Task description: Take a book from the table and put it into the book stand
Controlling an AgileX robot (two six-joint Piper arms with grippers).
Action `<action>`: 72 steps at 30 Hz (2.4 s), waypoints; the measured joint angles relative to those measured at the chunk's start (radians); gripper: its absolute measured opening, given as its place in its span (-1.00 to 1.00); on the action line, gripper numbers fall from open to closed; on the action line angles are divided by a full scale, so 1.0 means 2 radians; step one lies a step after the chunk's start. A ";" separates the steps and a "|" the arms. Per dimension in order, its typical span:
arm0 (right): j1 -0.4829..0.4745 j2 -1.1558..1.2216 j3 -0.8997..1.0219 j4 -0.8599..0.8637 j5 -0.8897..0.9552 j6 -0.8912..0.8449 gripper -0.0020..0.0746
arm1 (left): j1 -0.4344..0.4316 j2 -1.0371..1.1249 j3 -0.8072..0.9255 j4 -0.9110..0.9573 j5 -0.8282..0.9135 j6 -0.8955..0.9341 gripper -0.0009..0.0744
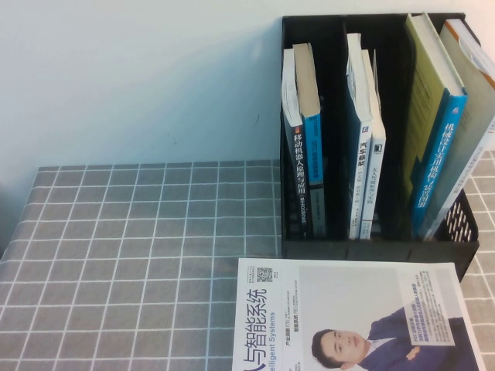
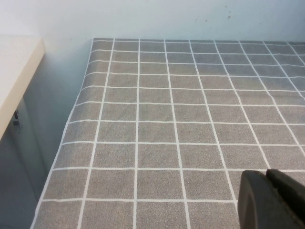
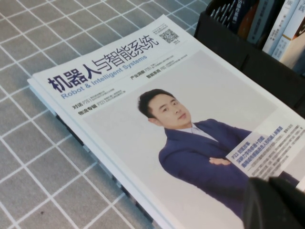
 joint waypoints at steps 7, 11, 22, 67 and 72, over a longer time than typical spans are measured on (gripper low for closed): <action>0.024 -0.020 0.002 0.001 -0.001 -0.002 -0.96 | 0.000 0.000 0.000 0.000 0.000 0.000 -0.97; 0.034 -0.061 0.021 -0.025 -0.055 -0.006 -0.96 | 0.000 0.000 0.000 0.000 0.000 0.000 -0.97; 0.035 -0.080 0.050 -0.059 -0.256 0.070 -0.96 | 0.000 0.000 0.000 0.000 0.000 0.000 -0.97; 0.007 -0.193 0.174 -0.409 -0.242 0.513 -0.96 | 0.000 -0.001 -0.001 0.000 0.003 -0.002 -0.98; 0.007 -0.193 0.174 -0.409 -0.242 0.513 -0.96 | 0.000 -0.001 -0.001 0.000 0.003 -0.002 -0.98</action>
